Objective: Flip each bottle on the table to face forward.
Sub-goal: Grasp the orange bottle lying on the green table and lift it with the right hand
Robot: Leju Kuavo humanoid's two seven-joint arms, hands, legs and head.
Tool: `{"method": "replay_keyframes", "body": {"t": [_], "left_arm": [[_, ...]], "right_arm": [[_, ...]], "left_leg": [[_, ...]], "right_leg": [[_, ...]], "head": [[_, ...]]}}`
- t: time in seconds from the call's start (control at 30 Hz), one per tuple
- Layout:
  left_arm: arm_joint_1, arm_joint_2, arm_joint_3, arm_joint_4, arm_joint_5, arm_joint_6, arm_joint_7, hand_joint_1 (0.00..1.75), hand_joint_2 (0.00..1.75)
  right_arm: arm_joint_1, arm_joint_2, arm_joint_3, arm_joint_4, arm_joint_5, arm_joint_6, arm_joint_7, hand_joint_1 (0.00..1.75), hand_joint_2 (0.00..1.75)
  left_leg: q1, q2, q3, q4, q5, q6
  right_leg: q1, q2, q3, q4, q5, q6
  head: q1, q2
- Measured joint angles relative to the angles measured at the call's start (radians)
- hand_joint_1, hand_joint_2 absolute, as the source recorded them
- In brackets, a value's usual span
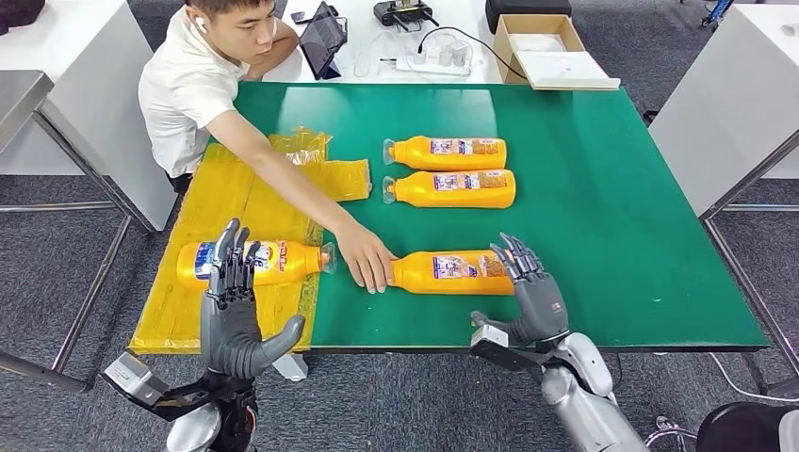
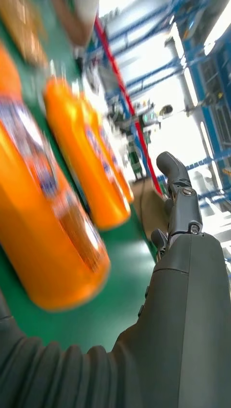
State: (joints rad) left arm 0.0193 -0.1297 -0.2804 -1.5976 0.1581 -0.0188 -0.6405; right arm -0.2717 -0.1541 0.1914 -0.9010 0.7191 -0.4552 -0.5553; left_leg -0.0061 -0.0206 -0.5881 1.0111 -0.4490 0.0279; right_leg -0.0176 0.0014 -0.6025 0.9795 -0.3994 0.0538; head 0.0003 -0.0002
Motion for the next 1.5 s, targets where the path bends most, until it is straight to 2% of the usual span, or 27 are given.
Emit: {"method": "replay_keyframes", "body": {"t": [0.13, 0.5, 0.6, 0.7, 0.8, 1.03, 1.23, 1.33, 1.37, 1.4, 1.5], "left_arm": [[0.001, 0.0, -0.006, 0.0, -0.018, 0.025, 0.0, 0.0, 1.75], [0.001, 0.0, -0.011, 0.0, -0.023, 0.03, 0.0, 0.0, 1.75], [0.001, 0.0, -0.011, 0.0, -0.027, 0.035, 0.002, 0.0, 1.75], [0.0, 0.0, -0.011, 0.0, -0.03, 0.038, 0.012, 0.0, 1.75], [-0.002, 0.0, -0.011, 0.0, -0.029, 0.035, 0.025, 0.0, 1.75], [-0.01, 0.0, -0.011, 0.0, -0.027, 0.015, 0.047, 0.0, 1.75], [-0.018, 0.002, -0.011, 0.0, -0.009, -0.018, 0.086, 0.0, 1.75], [-0.022, 0.005, -0.011, 0.0, -0.009, -0.025, 0.089, 0.0, 1.75], [-0.023, 0.005, -0.011, 0.0, -0.009, -0.026, 0.089, 0.0, 1.75], [-0.023, 0.006, -0.011, 0.0, -0.009, -0.026, 0.089, 0.0, 1.75], [-0.025, 0.007, -0.012, 0.0, -0.006, -0.032, 0.089, 0.0, 1.75]], "right_arm": [[-0.033, -0.013, -0.002, 0.075, 0.058, -0.012, 0.032, 0.0, 1.75], [-0.058, -0.019, -0.001, 0.147, 0.071, -0.015, 0.043, 0.0, 1.75], [-0.063, -0.02, 0.0, 0.161, 0.113, -0.007, 0.096, 0.0, 1.75], [-0.086, -0.024, 0.008, 0.192, 0.166, 0.037, 0.164, 0.0, 1.75], [-0.125, -0.026, 0.021, 0.228, 0.183, 0.094, 0.19, 0.0, 1.75], [-0.202, -0.014, 0.058, 0.309, 0.225, 0.125, 0.248, 0.0, 1.75], [-0.273, -0.002, 0.082, 0.371, 0.234, 0.271, 0.361, 0.0, 1.75], [-0.297, 0.0, 0.088, 0.395, 0.231, 0.303, 0.375, 0.0, 1.75], [-0.301, 0.001, 0.09, 0.4, 0.23, 0.306, 0.376, 0.05, 1.75], [-0.304, 0.002, 0.091, 0.405, 0.23, 0.309, 0.376, 0.4, 1.75], [-0.314, 0.004, 0.093, 0.419, 0.226, 0.331, 0.376, 1.59, 1.75]], "left_leg": [[0.0, 0.0, 0.0, 0.0, 0.0, 0.0], [0.0, 0.0, 0.0, 0.0, 0.0, 0.0], [0.0, 0.0, -0.001, 0.0, 0.0, 0.0], [0.0, 0.0, 0.0, 0.0, 0.0, 0.0], [0.0, 0.001, 0.001, 0.0, 0.0, 0.0], [0.0, 0.001, 0.002, 0.0, 0.0, 0.0], [0.0, 0.005, 0.008, 0.0, 0.0, 0.0], [0.0, 0.004, 0.009, 0.0, 0.0, 0.0], [0.0, 0.004, 0.009, 0.0, 0.0, 0.0], [0.0, 0.004, 0.009, 0.0, 0.0, 0.0], [0.0, 0.005, 0.011, 0.0, 0.0, 0.0]], "right_leg": [[0.0, 0.0, 0.0, 0.0, 0.0, 0.0], [0.0, 0.0, 0.0, 0.0, 0.0, 0.0], [0.0, 0.0, 0.0, 0.0, 0.0, 0.0], [0.0, 0.0, 0.0, 0.0, 0.0, 0.0], [0.0, 0.0, 0.0, 0.0, 0.0, 0.0], [0.0, 0.0, 0.002, 0.0, 0.0, 0.0], [0.0, 0.004, 0.006, 0.0, 0.0, 0.0], [0.0, 0.004, 0.007, -0.001, 0.0, 0.0], [0.0, 0.004, 0.007, -0.001, 0.0, 0.0], [0.0, 0.004, 0.008, -0.001, 0.0, 0.0], [0.0, 0.004, 0.009, -0.001, 0.002, -0.001]], "head": [[0.0, 0.0], [0.0, 0.0], [0.0, 0.0], [0.0, 0.0], [0.0, 0.0], [0.0, 0.0], [0.0, 0.0], [0.0, 0.0], [0.0, 0.0], [0.0, 0.0], [0.0, 0.0]]}}
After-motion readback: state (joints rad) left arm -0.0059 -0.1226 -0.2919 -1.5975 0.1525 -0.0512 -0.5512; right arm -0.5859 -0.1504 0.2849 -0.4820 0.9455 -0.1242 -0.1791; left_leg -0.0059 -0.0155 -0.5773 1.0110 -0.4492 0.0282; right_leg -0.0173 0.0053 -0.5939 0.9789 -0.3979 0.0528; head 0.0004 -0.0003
